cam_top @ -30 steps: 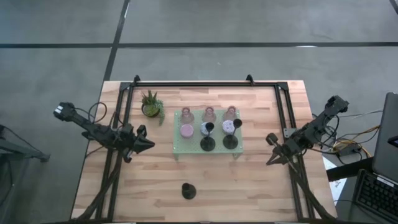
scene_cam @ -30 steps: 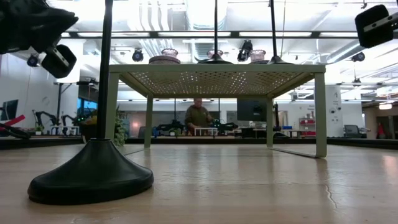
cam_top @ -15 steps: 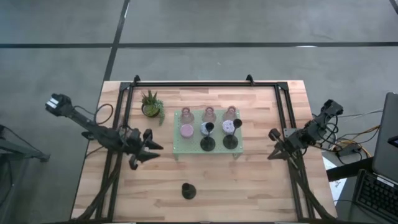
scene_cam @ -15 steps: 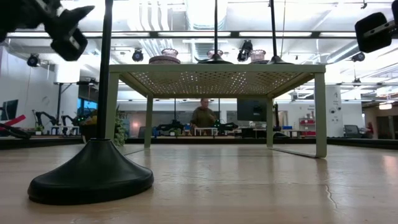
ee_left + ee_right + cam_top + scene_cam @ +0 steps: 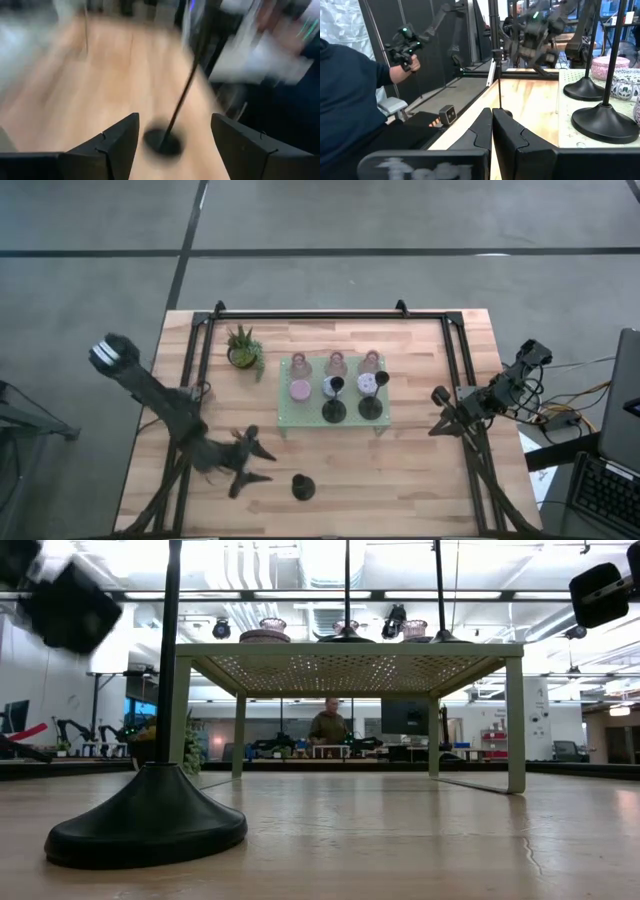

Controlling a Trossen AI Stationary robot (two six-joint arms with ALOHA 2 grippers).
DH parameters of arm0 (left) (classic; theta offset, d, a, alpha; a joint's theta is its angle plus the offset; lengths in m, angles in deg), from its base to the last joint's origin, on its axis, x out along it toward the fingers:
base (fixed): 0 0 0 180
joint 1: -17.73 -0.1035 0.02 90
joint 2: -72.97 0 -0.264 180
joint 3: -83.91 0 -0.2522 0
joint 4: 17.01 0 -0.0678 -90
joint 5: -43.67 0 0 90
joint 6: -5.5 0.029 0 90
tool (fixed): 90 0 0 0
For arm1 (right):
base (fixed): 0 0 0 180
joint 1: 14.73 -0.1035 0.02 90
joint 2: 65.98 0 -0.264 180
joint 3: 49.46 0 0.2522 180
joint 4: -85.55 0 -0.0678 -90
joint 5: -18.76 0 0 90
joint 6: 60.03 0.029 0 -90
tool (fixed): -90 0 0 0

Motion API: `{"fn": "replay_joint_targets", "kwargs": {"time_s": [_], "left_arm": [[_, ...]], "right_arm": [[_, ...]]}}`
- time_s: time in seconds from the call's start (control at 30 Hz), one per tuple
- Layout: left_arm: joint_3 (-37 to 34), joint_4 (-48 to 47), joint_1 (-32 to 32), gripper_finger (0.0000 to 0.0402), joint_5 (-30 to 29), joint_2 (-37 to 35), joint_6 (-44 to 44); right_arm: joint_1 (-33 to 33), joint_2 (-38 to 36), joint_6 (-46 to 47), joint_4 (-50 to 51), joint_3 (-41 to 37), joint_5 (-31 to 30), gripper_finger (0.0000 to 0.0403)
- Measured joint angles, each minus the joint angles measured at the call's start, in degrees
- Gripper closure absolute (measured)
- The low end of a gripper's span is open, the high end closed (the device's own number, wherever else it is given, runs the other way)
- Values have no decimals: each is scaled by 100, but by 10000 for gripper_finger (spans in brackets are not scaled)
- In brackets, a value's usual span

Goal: Pick & Place candle stick holders
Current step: Put the black candle holder on the shelf

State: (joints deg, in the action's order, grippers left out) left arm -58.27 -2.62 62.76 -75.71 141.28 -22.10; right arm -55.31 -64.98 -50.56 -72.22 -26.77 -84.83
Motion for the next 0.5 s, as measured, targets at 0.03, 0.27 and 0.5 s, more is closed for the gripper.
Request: {"fn": "replay_joint_targets", "kwargs": {"time_s": [0.03,0.27,0.5], "left_arm": [[88,-158,55,150,-13,272,32],[1118,-166,110,153,-370,1757,268],[1861,-388,34,156,-1066,2613,420]], "right_arm": [[0,-2,-13,0,0,2,394],[4,-13,-59,-5,-4,-9,394],[0,13,-44,-13,-7,0,394]]}}
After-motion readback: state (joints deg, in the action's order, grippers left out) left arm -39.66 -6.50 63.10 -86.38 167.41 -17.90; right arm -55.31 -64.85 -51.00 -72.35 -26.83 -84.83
